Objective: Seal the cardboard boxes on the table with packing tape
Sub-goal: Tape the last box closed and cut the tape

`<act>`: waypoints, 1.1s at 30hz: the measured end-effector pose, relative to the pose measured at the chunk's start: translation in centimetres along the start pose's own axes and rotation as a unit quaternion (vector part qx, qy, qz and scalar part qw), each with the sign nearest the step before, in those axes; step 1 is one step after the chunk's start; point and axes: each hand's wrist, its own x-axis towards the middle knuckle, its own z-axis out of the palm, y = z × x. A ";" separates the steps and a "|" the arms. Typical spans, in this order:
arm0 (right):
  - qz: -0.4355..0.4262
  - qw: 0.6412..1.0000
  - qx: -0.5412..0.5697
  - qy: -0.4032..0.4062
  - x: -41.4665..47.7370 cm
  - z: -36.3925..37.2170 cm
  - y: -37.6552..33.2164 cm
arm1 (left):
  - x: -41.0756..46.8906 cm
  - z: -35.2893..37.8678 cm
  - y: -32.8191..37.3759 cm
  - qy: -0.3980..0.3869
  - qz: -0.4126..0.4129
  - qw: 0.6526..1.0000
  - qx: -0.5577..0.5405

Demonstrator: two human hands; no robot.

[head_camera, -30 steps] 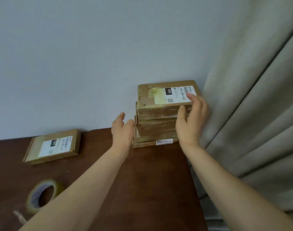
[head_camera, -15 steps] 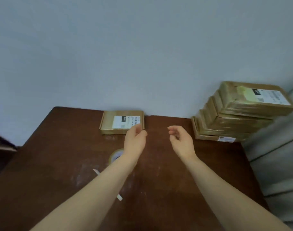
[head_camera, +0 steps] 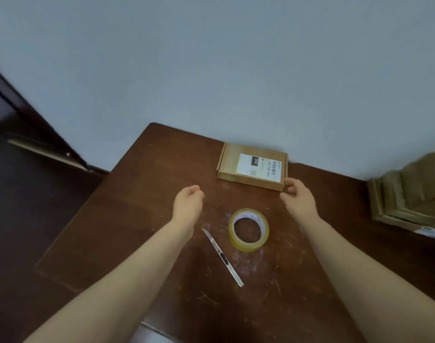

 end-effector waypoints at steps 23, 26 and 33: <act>-0.044 0.984 -0.099 -0.138 -3.6 16.3 -8.3 | 10.4 -12.1 -2.0 0.042 -0.001 0.991 0.128; -0.056 0.986 -0.109 -0.113 -6.4 18.8 -9.5 | 11.9 -14.9 -2.3 0.016 0.010 0.992 0.128; -0.027 0.989 -0.088 -0.112 -10.8 20.5 -11.2 | 13.1 -19.7 -3.5 -0.037 0.000 0.994 0.104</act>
